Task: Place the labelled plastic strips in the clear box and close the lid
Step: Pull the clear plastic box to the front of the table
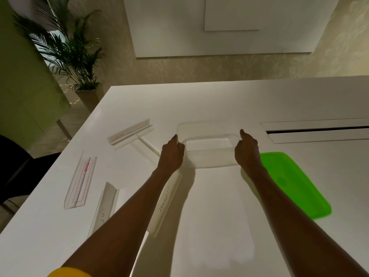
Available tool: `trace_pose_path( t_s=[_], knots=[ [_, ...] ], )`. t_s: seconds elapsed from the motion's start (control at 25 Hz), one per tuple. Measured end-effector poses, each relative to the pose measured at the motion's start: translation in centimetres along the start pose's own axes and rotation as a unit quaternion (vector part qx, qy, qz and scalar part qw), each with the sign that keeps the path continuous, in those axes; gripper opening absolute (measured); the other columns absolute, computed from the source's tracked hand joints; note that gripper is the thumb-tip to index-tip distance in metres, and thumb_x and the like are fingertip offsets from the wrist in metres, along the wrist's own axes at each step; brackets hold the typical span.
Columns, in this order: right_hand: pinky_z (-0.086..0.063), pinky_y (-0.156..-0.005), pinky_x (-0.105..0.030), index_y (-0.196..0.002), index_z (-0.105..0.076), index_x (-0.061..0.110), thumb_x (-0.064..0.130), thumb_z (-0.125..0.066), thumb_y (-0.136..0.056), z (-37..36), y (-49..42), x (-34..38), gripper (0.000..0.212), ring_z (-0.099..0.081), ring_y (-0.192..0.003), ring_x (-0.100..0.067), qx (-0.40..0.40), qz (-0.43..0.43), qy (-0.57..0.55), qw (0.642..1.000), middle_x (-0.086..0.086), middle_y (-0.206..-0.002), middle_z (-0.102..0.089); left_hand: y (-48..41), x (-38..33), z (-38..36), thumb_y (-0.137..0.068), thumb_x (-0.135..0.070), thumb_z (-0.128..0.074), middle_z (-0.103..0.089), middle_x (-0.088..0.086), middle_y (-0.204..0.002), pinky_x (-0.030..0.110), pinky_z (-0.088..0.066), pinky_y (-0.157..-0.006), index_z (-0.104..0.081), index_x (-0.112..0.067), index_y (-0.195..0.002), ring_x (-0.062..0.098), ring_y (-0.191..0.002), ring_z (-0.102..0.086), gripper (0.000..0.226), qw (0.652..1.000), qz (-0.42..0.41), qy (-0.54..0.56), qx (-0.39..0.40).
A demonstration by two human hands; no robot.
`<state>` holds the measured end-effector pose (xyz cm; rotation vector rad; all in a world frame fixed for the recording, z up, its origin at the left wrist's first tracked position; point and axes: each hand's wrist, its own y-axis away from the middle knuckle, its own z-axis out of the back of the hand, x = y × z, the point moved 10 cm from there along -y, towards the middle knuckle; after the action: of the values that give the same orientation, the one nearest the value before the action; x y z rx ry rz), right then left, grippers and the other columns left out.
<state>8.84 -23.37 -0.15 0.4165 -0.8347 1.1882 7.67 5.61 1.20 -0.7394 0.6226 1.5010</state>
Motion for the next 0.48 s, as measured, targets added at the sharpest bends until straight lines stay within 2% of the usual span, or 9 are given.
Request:
trace_pose_path(
  t_s=[0.16,0.36,0.44,0.48],
  knots=[
    [-0.032,-0.119,-0.037,-0.154,-0.040,0.001,-0.005,-0.037,-0.101,1.0,1.7,0.0,0.054,-0.045,-0.142,-0.037,-0.016,0.026,0.019,0.999,-0.019,-0.155,-0.047,1.4,-0.4,0.4,-0.102,-0.010,-0.037,-0.059,0.027,-0.082,0.040,-0.040,-0.067,-0.048,0.007,-0.095,0.034,-0.073,-0.051,0.022,1.000,-0.013,-0.016,0.000],
    [-0.028,-0.121,-0.032,-0.154,-0.040,0.002,-0.001,-0.035,-0.103,1.8,3.1,-0.3,0.052,-0.041,-0.147,-0.032,-0.019,0.025,0.016,0.999,-0.017,-0.158,-0.045,2.6,-0.5,0.3,-0.100,-0.010,-0.039,-0.051,0.016,-0.072,0.040,-0.037,-0.064,-0.043,0.000,-0.082,0.039,-0.072,-0.051,0.021,0.999,-0.020,-0.032,-0.009],
    [-0.030,-0.120,-0.036,-0.154,-0.040,0.002,0.005,-0.036,-0.106,2.1,3.2,0.4,0.048,-0.041,-0.146,-0.033,-0.026,0.035,0.031,0.999,-0.018,-0.157,-0.045,2.5,-0.1,0.3,-0.099,-0.010,-0.039,-0.052,0.013,-0.074,0.038,-0.038,-0.066,-0.045,-0.002,-0.082,0.043,-0.080,-0.056,0.020,1.000,-0.005,-0.027,-0.005],
    [-0.033,-0.118,-0.040,-0.153,-0.040,0.002,0.010,-0.038,-0.107,2.4,3.2,1.1,0.047,-0.042,-0.145,-0.034,-0.039,0.047,0.052,0.997,-0.018,-0.156,-0.045,2.4,0.1,0.4,-0.101,-0.012,-0.040,-0.058,0.013,-0.082,0.038,-0.041,-0.071,-0.052,0.003,-0.090,0.042,-0.088,-0.059,0.021,1.000,0.001,-0.014,-0.005]
  ],
)
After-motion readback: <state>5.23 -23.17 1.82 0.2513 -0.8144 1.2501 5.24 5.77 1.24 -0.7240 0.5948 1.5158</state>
